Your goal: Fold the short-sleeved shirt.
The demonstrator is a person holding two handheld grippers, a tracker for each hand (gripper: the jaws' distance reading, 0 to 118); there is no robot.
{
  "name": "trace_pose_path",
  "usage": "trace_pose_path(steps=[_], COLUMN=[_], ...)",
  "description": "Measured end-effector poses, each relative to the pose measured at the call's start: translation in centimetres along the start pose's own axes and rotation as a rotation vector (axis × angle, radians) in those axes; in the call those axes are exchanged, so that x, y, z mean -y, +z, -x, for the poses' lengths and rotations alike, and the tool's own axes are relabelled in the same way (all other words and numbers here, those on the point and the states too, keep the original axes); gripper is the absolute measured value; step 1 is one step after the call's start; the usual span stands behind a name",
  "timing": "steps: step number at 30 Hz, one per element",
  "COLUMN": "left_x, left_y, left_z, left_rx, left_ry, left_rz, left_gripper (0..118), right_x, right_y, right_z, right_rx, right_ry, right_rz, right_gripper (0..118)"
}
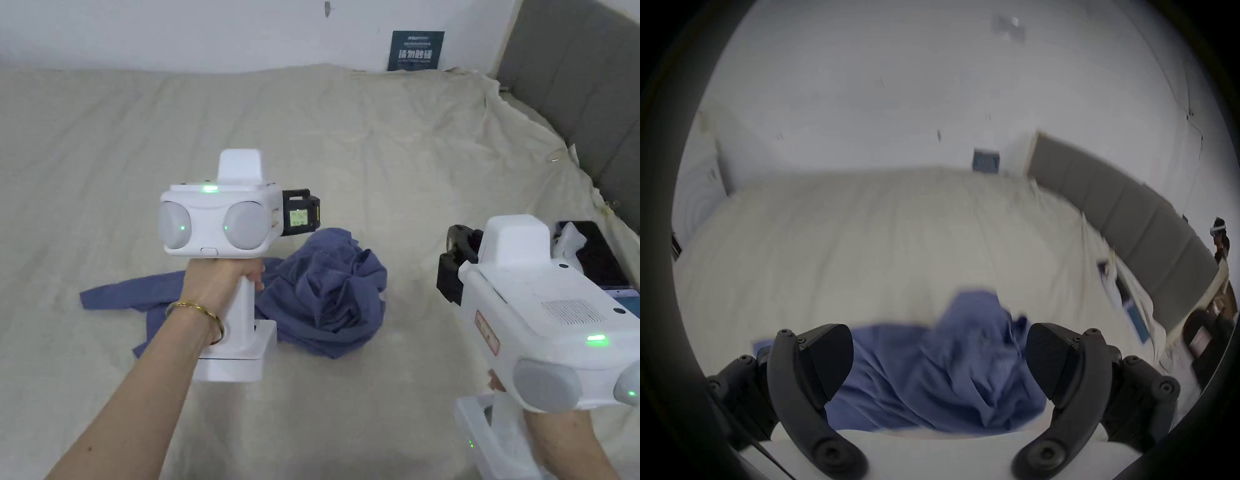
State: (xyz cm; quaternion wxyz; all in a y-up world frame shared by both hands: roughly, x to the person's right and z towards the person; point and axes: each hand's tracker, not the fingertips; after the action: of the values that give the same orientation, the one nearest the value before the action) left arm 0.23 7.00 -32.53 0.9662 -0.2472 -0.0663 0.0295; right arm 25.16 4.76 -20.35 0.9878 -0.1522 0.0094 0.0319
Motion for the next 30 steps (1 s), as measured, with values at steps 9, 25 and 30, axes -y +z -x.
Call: trace_pose_path(steps=[9,25,30], left_x=[0.0,6.0,6.4], left_y=[8.4,9.8,10.0], left_z=[3.7,6.0,6.0], left_rx=[-0.272,-0.263,-0.25], left_ry=[-0.076,-0.049,-0.035], left_rz=[-0.383,-0.319,-0.31], left_gripper=[86,0,0], right_x=[-2.7,-1.8,-1.2], right_y=[-0.2,1.9,1.7], right_z=[1.6,3.3,3.2], right_rx=[-0.044,-0.065,-0.065], right_ry=[-0.045,-0.029,-0.034], right_rz=[-0.084,-0.114,-0.083], right_gripper=[0,0,0])
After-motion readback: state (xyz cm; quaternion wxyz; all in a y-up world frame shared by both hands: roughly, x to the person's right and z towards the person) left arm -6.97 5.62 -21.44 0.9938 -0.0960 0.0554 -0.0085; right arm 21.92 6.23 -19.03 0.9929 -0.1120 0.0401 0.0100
